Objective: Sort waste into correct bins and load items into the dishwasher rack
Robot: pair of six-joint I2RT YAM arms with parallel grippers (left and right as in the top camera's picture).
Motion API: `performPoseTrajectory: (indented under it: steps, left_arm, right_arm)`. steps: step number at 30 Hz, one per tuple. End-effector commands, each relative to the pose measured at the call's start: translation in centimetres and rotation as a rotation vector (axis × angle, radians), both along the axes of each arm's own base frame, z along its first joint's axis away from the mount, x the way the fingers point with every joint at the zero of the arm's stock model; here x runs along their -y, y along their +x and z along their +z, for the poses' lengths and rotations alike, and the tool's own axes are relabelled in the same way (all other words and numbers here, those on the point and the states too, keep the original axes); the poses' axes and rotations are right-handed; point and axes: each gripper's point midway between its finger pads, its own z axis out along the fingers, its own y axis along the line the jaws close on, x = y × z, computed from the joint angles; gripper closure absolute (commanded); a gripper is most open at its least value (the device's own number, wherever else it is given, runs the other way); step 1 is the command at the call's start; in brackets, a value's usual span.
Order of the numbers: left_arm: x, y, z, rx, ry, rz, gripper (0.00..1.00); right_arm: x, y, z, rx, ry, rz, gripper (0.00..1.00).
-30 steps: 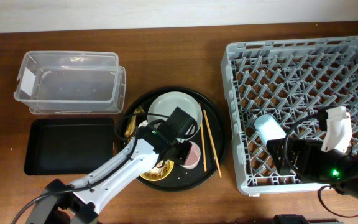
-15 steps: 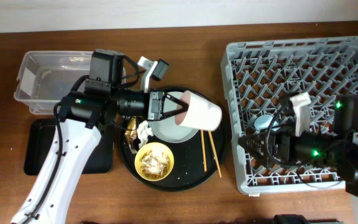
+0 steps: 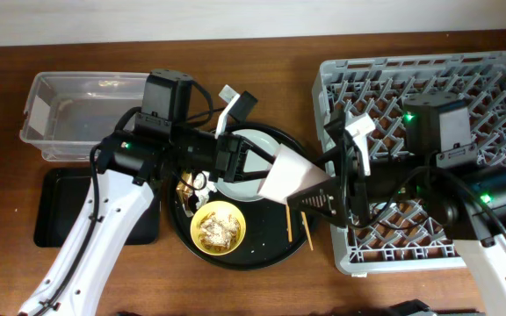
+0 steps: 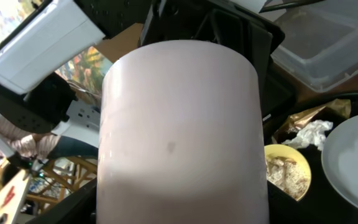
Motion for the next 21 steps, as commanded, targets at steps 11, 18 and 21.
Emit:
performPoseTrajectory:
  steps: [11,18,21]
  left_arm:
    - [-0.8,1.0,1.6,0.078,-0.055,0.013,0.01]
    - [-1.6,1.8,1.6,0.078,-0.054,0.045,0.01]
    - [-1.6,1.8,1.6,0.076,-0.053,0.045,0.01]
  right_arm:
    - [11.0,-0.1,-0.7,-0.049,-0.316,-0.779,0.50]
    - [25.9,-3.1,-7.3,-0.451,-0.798,-1.418,0.49]
    - [28.5,-2.7,-10.0,-0.671,-0.890,-1.438,0.49]
